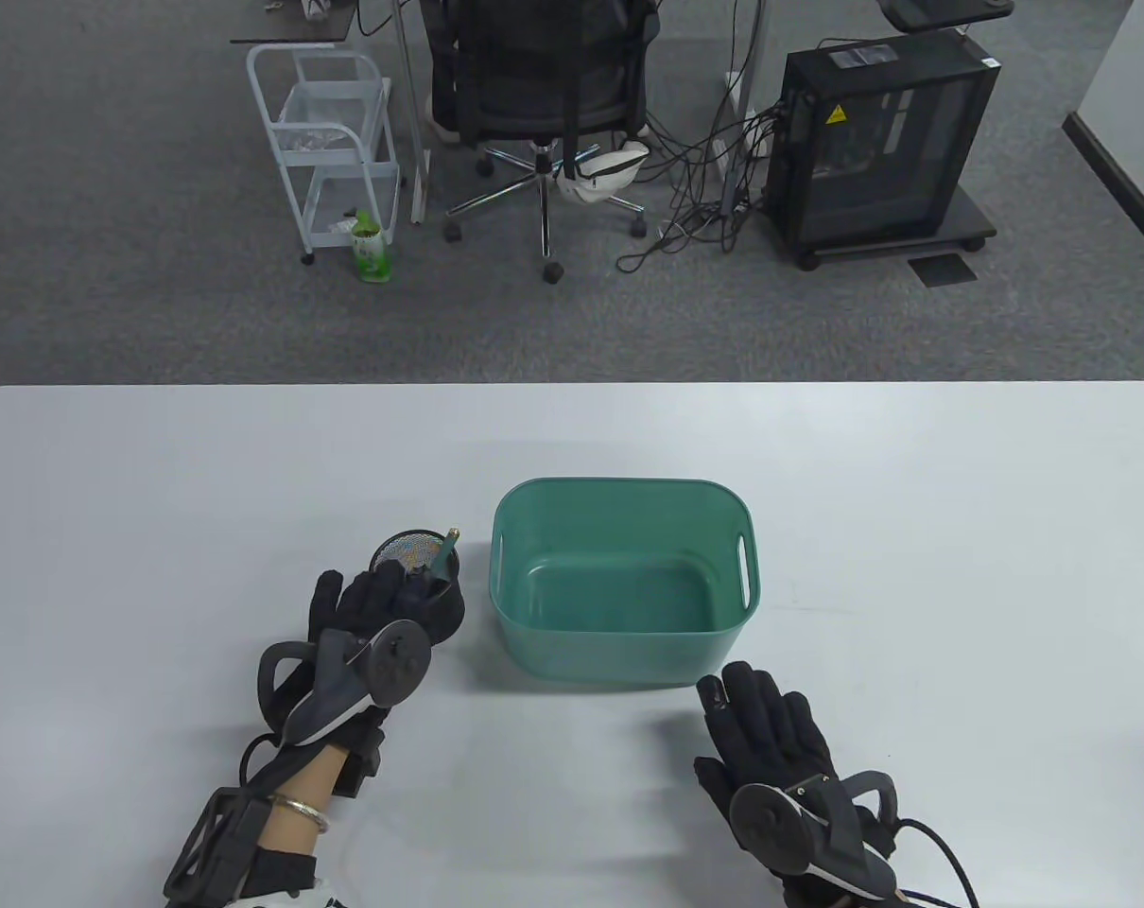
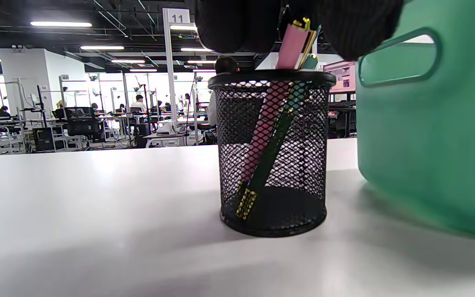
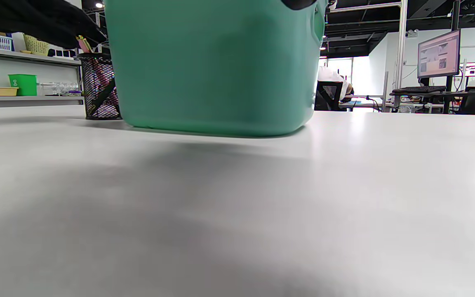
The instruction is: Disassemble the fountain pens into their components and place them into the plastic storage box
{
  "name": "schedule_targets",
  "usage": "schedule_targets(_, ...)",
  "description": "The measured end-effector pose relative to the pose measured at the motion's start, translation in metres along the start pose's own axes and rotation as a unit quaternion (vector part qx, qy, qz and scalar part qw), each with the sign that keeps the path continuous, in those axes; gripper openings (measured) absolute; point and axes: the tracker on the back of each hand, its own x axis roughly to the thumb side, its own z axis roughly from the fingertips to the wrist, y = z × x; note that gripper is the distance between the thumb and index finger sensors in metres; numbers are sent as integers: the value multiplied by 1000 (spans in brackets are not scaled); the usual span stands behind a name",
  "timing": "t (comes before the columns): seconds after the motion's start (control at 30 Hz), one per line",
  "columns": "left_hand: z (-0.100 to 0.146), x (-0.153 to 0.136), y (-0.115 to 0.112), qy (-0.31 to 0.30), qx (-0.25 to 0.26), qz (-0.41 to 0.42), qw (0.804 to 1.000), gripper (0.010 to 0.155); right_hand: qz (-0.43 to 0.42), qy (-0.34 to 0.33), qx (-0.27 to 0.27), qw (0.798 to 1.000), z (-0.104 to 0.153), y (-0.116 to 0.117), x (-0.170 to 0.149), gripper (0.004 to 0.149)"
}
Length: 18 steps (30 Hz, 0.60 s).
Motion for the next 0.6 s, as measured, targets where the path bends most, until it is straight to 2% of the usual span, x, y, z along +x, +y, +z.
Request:
schedule_targets(0.23,-7,4,1,6,1,-21,1000,49,-1,0,1,1000,0,0,0,70)
schedule_targets(0.6,-12,10,1,3,-3,-40,999,44,-3,-3,2,1000,0,1,0,70)
